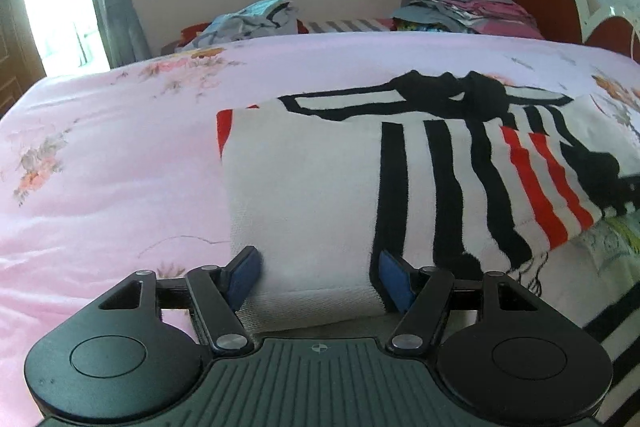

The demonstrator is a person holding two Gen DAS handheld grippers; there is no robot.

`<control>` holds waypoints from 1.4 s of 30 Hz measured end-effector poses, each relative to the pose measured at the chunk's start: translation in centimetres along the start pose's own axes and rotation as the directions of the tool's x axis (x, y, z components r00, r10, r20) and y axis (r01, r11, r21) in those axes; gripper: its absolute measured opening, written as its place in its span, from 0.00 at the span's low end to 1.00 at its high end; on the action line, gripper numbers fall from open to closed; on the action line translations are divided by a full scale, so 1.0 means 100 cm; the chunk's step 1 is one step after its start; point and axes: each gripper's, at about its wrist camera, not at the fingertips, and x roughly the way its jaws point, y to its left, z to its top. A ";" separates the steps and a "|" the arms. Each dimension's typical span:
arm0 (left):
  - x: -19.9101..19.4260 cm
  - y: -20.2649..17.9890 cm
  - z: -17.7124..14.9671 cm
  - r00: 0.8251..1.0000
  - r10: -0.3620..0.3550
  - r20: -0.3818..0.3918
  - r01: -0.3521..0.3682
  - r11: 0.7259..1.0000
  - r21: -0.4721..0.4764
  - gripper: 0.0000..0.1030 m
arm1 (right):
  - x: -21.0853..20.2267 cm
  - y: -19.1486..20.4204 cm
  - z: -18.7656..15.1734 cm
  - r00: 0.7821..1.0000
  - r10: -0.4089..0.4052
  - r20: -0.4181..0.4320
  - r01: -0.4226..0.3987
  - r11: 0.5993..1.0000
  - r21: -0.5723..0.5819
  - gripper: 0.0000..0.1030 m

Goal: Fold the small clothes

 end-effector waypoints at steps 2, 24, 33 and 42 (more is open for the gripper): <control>0.001 -0.002 0.000 1.000 0.005 -0.003 -0.005 1.000 -0.004 0.64 | 0.000 0.001 0.000 1.000 -0.006 0.000 0.006 1.000 0.000 0.30; 0.007 -0.035 0.060 0.993 -0.089 0.080 0.092 0.995 -0.040 0.64 | -0.001 -0.060 0.045 0.990 -0.086 0.111 0.074 0.991 0.111 0.13; 0.061 -0.115 0.092 0.999 -0.035 0.008 0.036 0.997 -0.063 0.64 | 0.041 -0.094 0.086 0.993 -0.046 0.108 0.046 0.999 -0.001 0.13; 0.083 -0.133 0.091 0.996 0.075 -0.038 -0.077 0.996 -0.053 0.65 | 0.076 -0.125 0.095 0.999 -0.025 0.042 0.024 1.000 0.003 0.00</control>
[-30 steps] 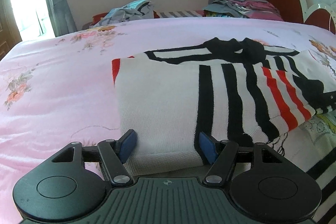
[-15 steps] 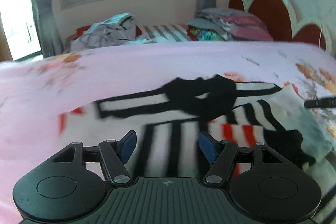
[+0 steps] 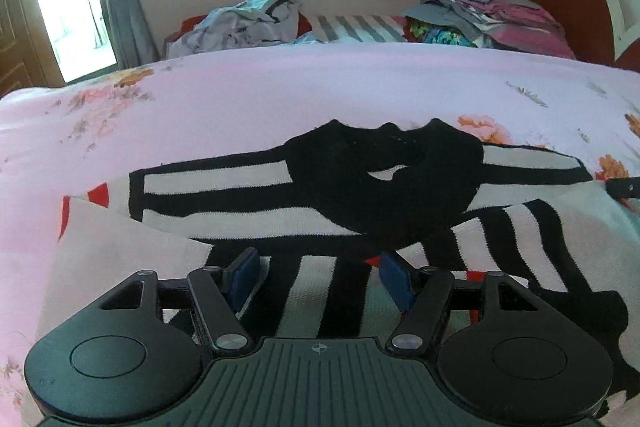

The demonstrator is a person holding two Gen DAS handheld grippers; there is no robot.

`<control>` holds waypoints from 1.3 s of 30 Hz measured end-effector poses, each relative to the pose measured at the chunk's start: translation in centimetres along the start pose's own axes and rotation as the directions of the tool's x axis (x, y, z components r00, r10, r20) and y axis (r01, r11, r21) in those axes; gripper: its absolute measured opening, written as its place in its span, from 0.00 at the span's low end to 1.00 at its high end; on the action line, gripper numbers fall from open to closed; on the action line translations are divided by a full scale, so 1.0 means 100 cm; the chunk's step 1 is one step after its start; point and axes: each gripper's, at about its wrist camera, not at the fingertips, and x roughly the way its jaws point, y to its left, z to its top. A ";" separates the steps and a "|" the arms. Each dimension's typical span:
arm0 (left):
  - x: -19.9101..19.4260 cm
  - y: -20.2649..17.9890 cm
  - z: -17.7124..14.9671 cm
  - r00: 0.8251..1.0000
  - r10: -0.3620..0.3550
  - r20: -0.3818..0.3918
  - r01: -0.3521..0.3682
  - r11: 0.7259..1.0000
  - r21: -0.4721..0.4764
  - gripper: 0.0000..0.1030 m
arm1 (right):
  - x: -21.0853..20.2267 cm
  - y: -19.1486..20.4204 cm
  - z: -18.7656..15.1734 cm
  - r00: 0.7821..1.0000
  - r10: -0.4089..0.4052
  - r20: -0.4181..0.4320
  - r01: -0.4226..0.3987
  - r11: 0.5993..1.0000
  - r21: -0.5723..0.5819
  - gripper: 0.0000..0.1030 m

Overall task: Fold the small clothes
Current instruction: 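Grasp the black hem with both grippers and lift it toward the collar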

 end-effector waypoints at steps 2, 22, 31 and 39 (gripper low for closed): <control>-0.002 -0.002 0.001 1.000 0.013 -0.003 -0.013 1.000 0.008 0.64 | -0.006 0.007 0.002 1.000 -0.015 -0.010 0.015 1.000 -0.024 0.00; -0.078 0.029 -0.050 0.999 -0.005 0.048 0.004 1.000 0.018 0.65 | -0.076 0.099 -0.045 0.986 0.168 -0.008 -0.168 0.980 -0.106 0.16; -0.147 0.086 -0.114 0.999 0.003 0.050 -0.006 0.999 0.050 0.89 | -0.158 0.070 -0.120 0.994 0.104 -0.030 -0.105 0.994 -0.008 0.37; -0.202 0.152 -0.189 0.998 -0.063 -0.002 0.063 0.998 0.029 0.89 | -0.230 0.037 -0.206 0.993 0.090 -0.079 -0.082 0.991 0.101 0.48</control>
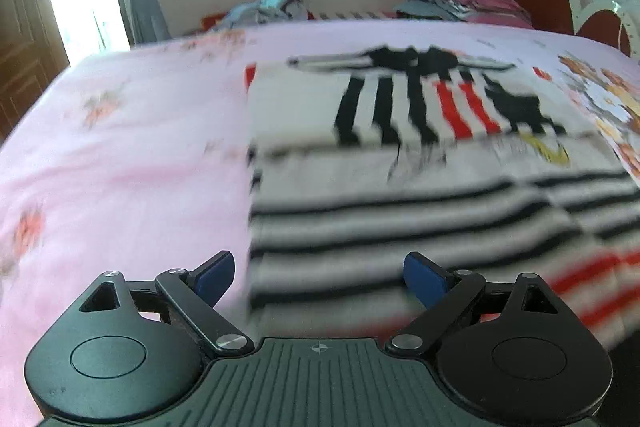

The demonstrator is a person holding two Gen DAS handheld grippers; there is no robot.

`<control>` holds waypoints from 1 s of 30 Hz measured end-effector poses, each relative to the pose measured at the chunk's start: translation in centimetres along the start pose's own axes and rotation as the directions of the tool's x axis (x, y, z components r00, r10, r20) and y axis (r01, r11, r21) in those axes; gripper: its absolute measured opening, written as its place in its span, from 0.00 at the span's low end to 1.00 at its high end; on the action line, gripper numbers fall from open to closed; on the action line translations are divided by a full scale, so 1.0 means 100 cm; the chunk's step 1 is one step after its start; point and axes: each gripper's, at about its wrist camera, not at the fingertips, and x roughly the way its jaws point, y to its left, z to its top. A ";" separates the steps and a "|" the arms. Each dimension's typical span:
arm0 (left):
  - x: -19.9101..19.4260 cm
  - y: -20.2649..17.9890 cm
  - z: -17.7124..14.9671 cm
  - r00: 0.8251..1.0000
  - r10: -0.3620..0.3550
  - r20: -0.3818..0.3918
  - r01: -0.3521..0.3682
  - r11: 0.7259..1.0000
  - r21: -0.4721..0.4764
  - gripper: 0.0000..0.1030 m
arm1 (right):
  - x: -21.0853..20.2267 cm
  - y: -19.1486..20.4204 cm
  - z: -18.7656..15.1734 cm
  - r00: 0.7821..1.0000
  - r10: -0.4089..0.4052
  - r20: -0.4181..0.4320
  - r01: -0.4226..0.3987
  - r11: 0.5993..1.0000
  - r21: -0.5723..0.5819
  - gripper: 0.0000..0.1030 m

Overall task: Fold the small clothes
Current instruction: 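Grasp the black hem with both grippers and lift it toward the collar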

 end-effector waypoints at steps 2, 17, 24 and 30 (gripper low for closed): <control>-0.010 0.016 -0.022 0.999 -0.043 -0.023 0.042 0.999 -0.034 0.77 | -0.010 -0.008 -0.022 1.000 0.008 -0.024 -0.007 0.999 0.034 0.56; -0.026 0.074 -0.116 0.820 -0.572 0.030 0.510 0.705 -0.493 0.43 | -0.030 -0.021 -0.087 0.956 0.288 -0.050 -0.263 0.922 0.283 0.58; -0.019 0.040 -0.102 0.825 -0.563 -0.045 0.517 0.785 -0.341 0.04 | -0.029 -0.018 -0.093 0.942 0.325 -0.087 -0.295 0.922 0.249 0.13; -0.032 0.053 -0.114 0.878 -0.479 0.001 0.444 0.814 -0.375 0.04 | -0.044 -0.042 -0.100 0.951 0.308 -0.010 -0.293 0.913 0.285 0.05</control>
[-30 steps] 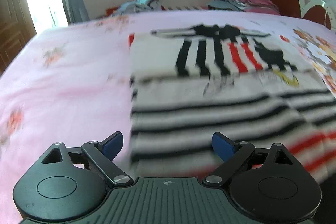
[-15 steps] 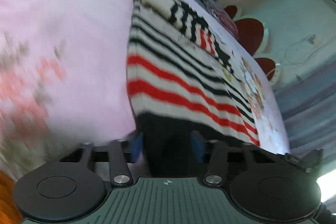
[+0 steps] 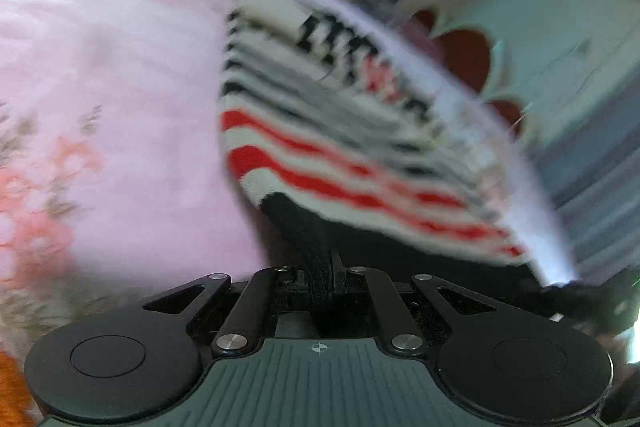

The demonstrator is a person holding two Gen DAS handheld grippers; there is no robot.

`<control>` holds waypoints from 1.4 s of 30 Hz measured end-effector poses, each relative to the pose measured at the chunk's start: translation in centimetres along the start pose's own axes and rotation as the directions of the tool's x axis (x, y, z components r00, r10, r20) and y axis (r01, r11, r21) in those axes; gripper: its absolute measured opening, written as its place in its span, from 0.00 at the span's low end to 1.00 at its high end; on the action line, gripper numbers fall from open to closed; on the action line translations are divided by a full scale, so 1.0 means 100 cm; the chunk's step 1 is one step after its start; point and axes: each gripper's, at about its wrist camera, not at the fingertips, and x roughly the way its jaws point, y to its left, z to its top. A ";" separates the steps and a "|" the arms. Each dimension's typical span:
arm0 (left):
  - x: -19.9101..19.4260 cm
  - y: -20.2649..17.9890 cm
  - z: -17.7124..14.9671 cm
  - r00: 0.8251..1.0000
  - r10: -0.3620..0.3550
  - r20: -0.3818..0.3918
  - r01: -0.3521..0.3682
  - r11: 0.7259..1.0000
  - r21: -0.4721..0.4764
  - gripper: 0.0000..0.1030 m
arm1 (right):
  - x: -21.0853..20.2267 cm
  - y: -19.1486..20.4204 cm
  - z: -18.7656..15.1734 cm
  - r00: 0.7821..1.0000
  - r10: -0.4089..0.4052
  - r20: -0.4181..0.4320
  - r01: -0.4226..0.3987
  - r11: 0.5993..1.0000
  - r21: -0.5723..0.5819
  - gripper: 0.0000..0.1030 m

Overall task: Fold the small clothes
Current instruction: 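Grasp the black hem with both grippers and lift it toward the collar, then lay the hem over the collar with both grippers and open them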

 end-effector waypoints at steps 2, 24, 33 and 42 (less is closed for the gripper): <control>0.000 0.007 -0.002 1.000 -0.029 0.009 0.029 0.997 -0.068 0.04 | 0.007 -0.011 -0.002 1.000 0.002 -0.029 -0.001 0.999 0.036 0.05; -0.030 -0.035 0.117 0.936 -0.044 0.350 0.080 0.993 -0.089 0.04 | -0.027 0.063 0.124 0.946 0.114 0.305 -0.094 0.992 -0.078 0.05; -0.009 -0.048 0.187 0.938 -0.020 0.345 0.049 0.996 -0.075 0.04 | -0.006 0.092 0.186 0.937 0.093 0.338 -0.067 0.994 -0.088 0.05; 0.071 -0.036 0.239 0.968 0.038 0.246 -0.005 0.991 -0.135 0.04 | 0.063 0.069 0.241 0.968 0.042 0.249 -0.042 0.999 -0.006 0.05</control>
